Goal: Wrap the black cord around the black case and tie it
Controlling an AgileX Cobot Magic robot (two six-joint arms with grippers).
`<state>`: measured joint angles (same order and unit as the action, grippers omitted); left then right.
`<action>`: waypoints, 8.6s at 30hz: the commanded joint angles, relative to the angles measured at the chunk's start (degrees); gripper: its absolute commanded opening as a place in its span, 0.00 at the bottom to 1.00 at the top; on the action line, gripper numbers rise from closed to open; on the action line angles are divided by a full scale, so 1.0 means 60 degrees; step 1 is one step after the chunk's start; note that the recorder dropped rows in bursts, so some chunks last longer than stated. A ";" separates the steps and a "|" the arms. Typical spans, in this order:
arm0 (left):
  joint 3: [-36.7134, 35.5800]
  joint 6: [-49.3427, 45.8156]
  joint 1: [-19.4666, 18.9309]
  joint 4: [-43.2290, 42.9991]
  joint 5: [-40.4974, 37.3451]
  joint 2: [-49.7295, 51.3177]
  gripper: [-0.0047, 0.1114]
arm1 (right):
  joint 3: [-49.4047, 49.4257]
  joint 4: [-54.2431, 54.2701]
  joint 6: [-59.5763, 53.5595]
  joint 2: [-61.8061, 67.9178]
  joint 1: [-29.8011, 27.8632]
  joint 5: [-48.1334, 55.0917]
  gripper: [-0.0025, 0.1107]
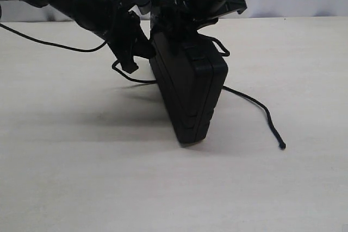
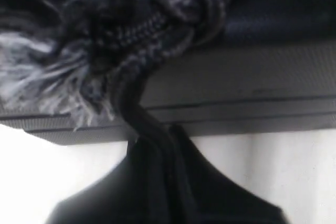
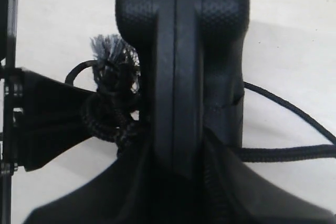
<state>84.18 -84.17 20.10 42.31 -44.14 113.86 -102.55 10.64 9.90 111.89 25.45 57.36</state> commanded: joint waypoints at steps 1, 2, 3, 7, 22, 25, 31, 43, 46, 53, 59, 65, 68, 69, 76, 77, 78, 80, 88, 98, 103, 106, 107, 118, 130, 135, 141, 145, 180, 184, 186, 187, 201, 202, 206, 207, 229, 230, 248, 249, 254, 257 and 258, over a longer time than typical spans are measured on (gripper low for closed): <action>-0.0015 -0.0042 0.0108 -0.0637 -0.0191 -0.0109 0.04 | -0.0116 0.0072 0.0025 -0.0134 0.0000 -0.0243 0.06; -0.0015 0.0007 0.0108 -0.0899 -0.0247 -0.0156 0.04 | -0.0116 0.0072 0.0025 -0.0134 0.0000 -0.0281 0.06; -0.0015 0.0007 0.0108 -0.0979 -0.0271 -0.0203 0.04 | -0.0116 0.0072 0.0025 -0.0134 0.0000 -0.0284 0.06; -0.0015 0.0007 0.0129 -0.0981 -0.0475 -0.0278 0.04 | -0.0116 0.0417 0.0025 -0.0134 0.0000 -0.0296 0.06; -0.0015 0.0043 0.0204 -0.1321 -0.0568 -0.0278 0.04 | -0.0116 0.0649 -0.0512 -0.0288 0.0000 -0.0269 0.34; -0.0015 0.0043 0.0204 -0.1186 -0.0568 -0.0278 0.04 | -0.0116 0.0669 -0.0512 -0.0351 0.0000 -0.0315 0.37; -0.0015 0.0043 0.0204 -0.1141 -0.0568 -0.0278 0.04 | -0.0116 0.0626 -0.0512 -0.0548 0.0000 -0.0239 0.37; -0.0015 -0.0734 0.0204 0.0170 -0.0873 -0.0428 0.04 | -0.0116 0.0618 -0.0712 -0.0548 0.0000 0.0086 0.37; -0.0015 -0.0734 0.0204 0.0288 -0.0873 -0.0525 0.04 | -0.0116 0.0618 -0.0709 -0.0548 0.0000 0.0116 0.37; -0.0015 -0.0669 0.0204 0.0168 -0.1042 -0.0580 0.04 | -0.0116 0.0579 -0.0709 -0.0548 0.0000 0.0198 0.37; -0.0015 -0.0390 0.0204 -0.0195 -0.1006 -0.0580 0.22 | -0.0097 0.0579 -0.0709 -0.0407 0.0000 0.0260 0.37; -0.0015 -0.0390 0.0161 -0.0368 -0.0761 -0.0718 0.48 | -0.0097 0.0579 -0.0709 -0.0410 0.0000 0.0318 0.37; -0.0015 0.0161 -0.0039 -0.1181 -0.0896 -0.0793 0.48 | -0.0097 0.0579 -0.0709 -0.0410 0.0000 0.0435 0.37; -0.0015 0.0266 -0.0153 -0.1023 -0.0914 -0.0793 0.48 | -0.0097 0.0579 -0.0709 -0.0410 0.0000 0.0448 0.37; -0.0256 0.0222 -0.0049 -0.0444 -0.0359 -0.0657 0.48 | -0.0097 0.0579 -0.0709 -0.0410 0.0000 0.0458 0.37; -0.0256 0.0222 -0.0027 -0.0471 -0.0350 -0.0600 0.47 | -0.0097 0.0579 -0.0709 -0.0410 0.0000 0.0458 0.37; -0.0256 0.0222 -0.0027 -0.0453 -0.0325 -0.0574 0.45 | -0.0097 0.0579 -0.0709 -0.0410 0.0000 0.0458 0.37; -0.0256 0.0222 -0.0027 -0.0453 -0.0269 -0.0557 0.35 | -0.0097 0.0579 -0.0692 -0.0410 0.0000 0.0455 0.37; -0.0256 -0.0267 -0.0011 0.0919 -0.0236 -0.0575 0.04 | -0.0097 0.0597 -0.0692 -0.0410 0.0000 0.0455 0.37; -0.0256 -0.0696 -0.0011 0.1498 -0.0468 -0.0575 0.04 | -0.0097 0.0614 -0.0692 -0.0410 0.0000 0.0480 0.37; -0.0256 -0.0144 -0.0011 0.1269 -0.0418 -0.0575 0.17 | -0.0097 0.0656 -0.0692 -0.0410 0.0000 0.0478 0.37; -0.0237 0.0216 -0.0033 0.0316 -0.0395 -0.0613 0.46 | -0.0097 0.0654 -0.0672 -0.0410 0.0000 0.0518 0.37; -0.0237 0.0307 -0.0057 -0.0004 -0.0395 -0.0678 0.51 | -0.0078 0.0654 -0.0574 -0.0410 0.0000 0.0533 0.36; -0.0237 0.4359 -0.1773 -0.0628 0.0891 -0.2938 0.31 | 0.1513 0.0749 -0.0407 -0.0410 0.0878 -0.1260 0.06; -0.0237 0.4227 -0.2444 0.0506 -0.0011 -0.3265 0.14 | 0.2659 0.1062 -0.0013 0.0336 0.2811 -0.3784 0.06; -0.0237 0.4185 -0.2444 0.0603 -0.0203 -0.3265 0.14 | 0.2659 0.1430 -0.0128 0.0676 0.2892 -0.4284 0.06; -0.0294 0.3467 -0.2444 0.1254 -0.0381 -0.3265 0.14 | 0.2615 0.1430 -0.1091 0.0605 0.2853 -0.4351 0.28; -0.0294 0.3356 -0.2444 0.1300 -0.0467 -0.3252 0.14 | 0.1981 0.1228 -0.1129 0.0605 0.2836 -0.3636 0.48; -0.2065 0.0675 0.1245 0.1366 0.0201 -0.0344 0.33 | 0.4597 -0.0609 -0.1090 -0.0203 -0.3991 -0.1655 0.51; -0.2017 0.1051 0.1350 0.1432 0.0573 -0.0007 0.46 | 0.4597 -0.0036 -0.1738 0.0080 -0.4329 -0.1546 0.51; -0.2017 0.1051 0.1378 0.1502 0.0820 0.0107 0.47 | 0.4597 -0.0056 -0.1790 0.0142 -0.4329 -0.1530 0.51; -0.2017 0.1051 0.1434 0.1471 0.1099 0.0181 0.47 | 0.4597 -0.0075 -0.1805 0.0167 -0.4329 -0.1547 0.51; -0.2017 0.0969 0.1542 0.1335 0.2434 0.0328 0.04 | 0.4597 -0.0215 -0.2324 0.0886 -0.4329 -0.1459 0.51; -0.2017 0.0988 0.1542 0.1313 0.2629 0.0288 0.04 | 0.4597 -0.0215 -0.2395 0.0967 -0.4329 -0.1459 0.51; -0.2017 0.1100 0.1542 0.1539 0.3497 0.0130 0.04 | 0.4597 -0.0243 -0.2572 0.1270 -0.4329 -0.1560 0.51; -0.2017 0.1100 0.1542 0.1652 0.3608 0.0130 0.04 | 0.4597 -0.0347 -0.2572 0.1324 -0.4329 -0.1627 0.51; -0.2017 -0.1761 0.1542 0.1660 0.2485 0.0130 0.04 | 0.3319 0.7322 -0.8420 0.0566 -0.4329 -0.2597 0.06; -0.2017 -0.2298 0.1542 0.1913 0.2352 0.0130 0.04 | 0.3318 0.8126 -0.8774 0.0566 -0.4329 -0.2625 0.06; -0.2017 -0.5429 0.2346 0.3389 0.5735 -0.0283 0.04 | 0.3213 0.8208 -0.8256 0.0811 -0.3436 -0.1195 0.06; -0.2017 -0.5429 0.2325 0.3389 0.5549 -0.0241 0.04 | 0.3213 0.8244 -0.8256 0.0811 -0.3436 -0.1037 0.06; -0.2017 -0.5154 0.2325 0.3474 0.6401 -0.0111 0.04 | 0.3213 0.8244 -0.8256 0.0811 -0.3436 -0.0474 0.06; -0.2017 -0.4530 0.2325 0.4117 0.7953 -0.0095 0.04 | 0.3213 0.8244 -0.8256 0.0811 -0.3436 -0.0234 0.06; -0.2017 -0.4383 0.2325 0.4220 0.8222 -0.0095 0.04 | 0.3213 0.8226 -0.8256 0.0811 -0.3436 -0.0215 0.06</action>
<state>71.69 -113.90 33.97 64.06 -2.28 113.37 -82.92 60.32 -39.68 116.78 4.77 54.57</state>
